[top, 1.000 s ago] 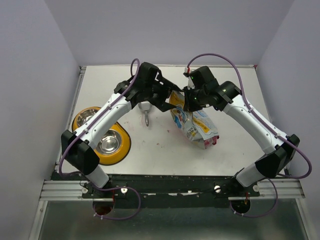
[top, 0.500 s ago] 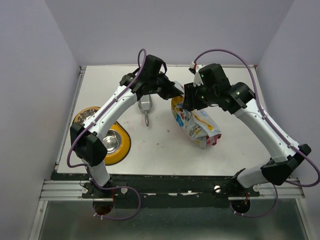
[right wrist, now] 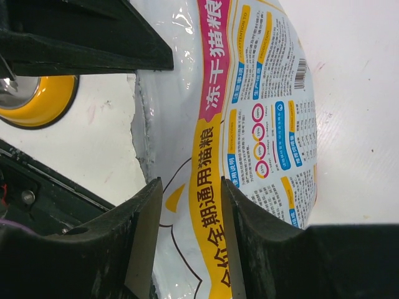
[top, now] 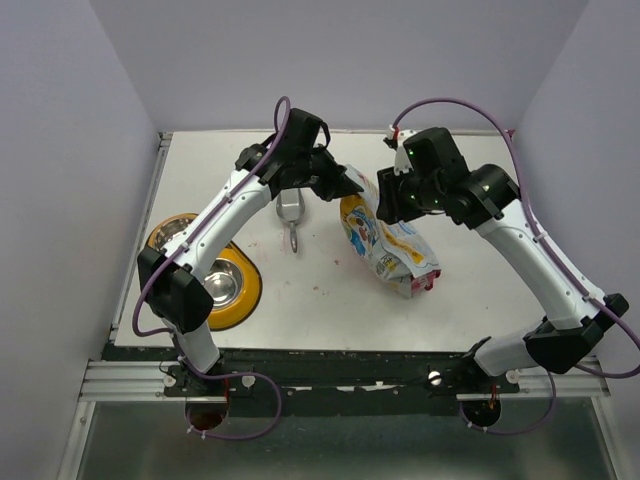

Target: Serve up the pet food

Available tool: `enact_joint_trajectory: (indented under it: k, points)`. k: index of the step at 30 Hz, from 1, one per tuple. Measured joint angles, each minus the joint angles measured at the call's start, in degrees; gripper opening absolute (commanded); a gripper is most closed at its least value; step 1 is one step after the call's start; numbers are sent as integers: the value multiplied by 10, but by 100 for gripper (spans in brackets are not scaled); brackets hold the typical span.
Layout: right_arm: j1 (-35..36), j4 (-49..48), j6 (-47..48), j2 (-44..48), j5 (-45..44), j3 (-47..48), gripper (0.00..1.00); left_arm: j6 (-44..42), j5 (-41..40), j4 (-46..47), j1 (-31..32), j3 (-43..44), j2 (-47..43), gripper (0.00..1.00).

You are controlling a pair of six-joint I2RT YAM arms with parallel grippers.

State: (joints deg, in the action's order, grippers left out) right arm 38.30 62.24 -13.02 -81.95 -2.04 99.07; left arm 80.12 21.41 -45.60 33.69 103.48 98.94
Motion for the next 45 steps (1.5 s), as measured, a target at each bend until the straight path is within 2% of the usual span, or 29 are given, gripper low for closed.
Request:
enact_joint_trajectory:
  k: [13,23,27,30,33,35,37,40,44,45]
  points:
    - [0,-15,-11,20,40,-34,52,7,7,0,-2,0,0,0]
    - [0,-30,-15,34,51,-62,46,14,8,0,-2,0,0,0]
    - [1,-46,-16,34,57,-86,40,16,11,-2,-2,0,0,0]
    - [3,-50,-20,33,42,-92,31,16,12,-5,-2,0,0,0]
    - [7,-48,-20,34,-9,-92,22,17,12,-8,-2,0,0,0]
    - [8,-42,-21,32,-53,-92,21,18,12,-8,-2,0,0,0]
    - [10,-34,-22,32,-92,-92,25,18,12,-9,-2,0,0,0]
    - [11,-28,-22,33,-103,-92,42,18,12,-9,-2,0,0,0]
    - [12,-37,-26,48,-28,-102,64,20,13,-9,-2,0,0,0]
    - [13,-41,-30,59,-9,-110,73,20,13,-10,-2,0,0,0]
